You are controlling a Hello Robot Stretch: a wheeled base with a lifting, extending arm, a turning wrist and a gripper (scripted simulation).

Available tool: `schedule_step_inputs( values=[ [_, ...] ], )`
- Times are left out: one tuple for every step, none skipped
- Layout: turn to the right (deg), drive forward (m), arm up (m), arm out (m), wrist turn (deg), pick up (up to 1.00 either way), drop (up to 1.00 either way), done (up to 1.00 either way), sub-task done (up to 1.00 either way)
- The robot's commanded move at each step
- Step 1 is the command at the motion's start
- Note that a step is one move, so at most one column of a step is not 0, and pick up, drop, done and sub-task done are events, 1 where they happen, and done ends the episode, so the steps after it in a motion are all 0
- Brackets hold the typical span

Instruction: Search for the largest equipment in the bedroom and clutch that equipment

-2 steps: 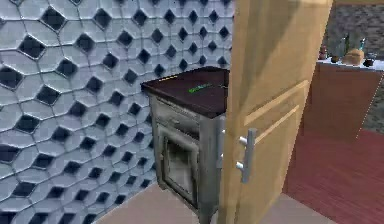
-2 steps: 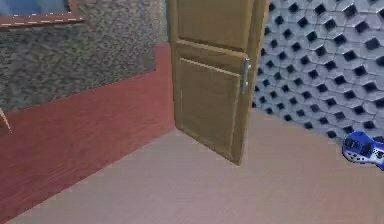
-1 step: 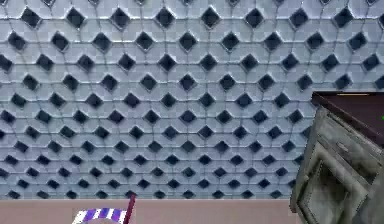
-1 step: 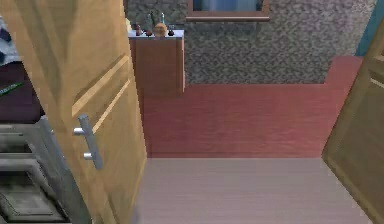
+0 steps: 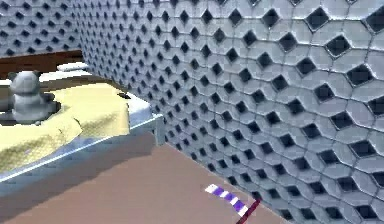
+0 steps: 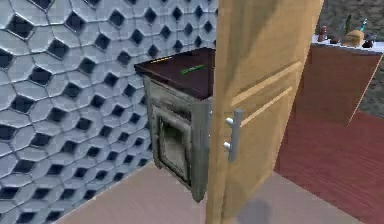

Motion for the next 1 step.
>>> schedule_step_inputs(
  values=[
    [-45.0, 0.00, 0.00, 0.00, 0.0, 0.00, 0.00, 0.00, 0.00]
  ],
)
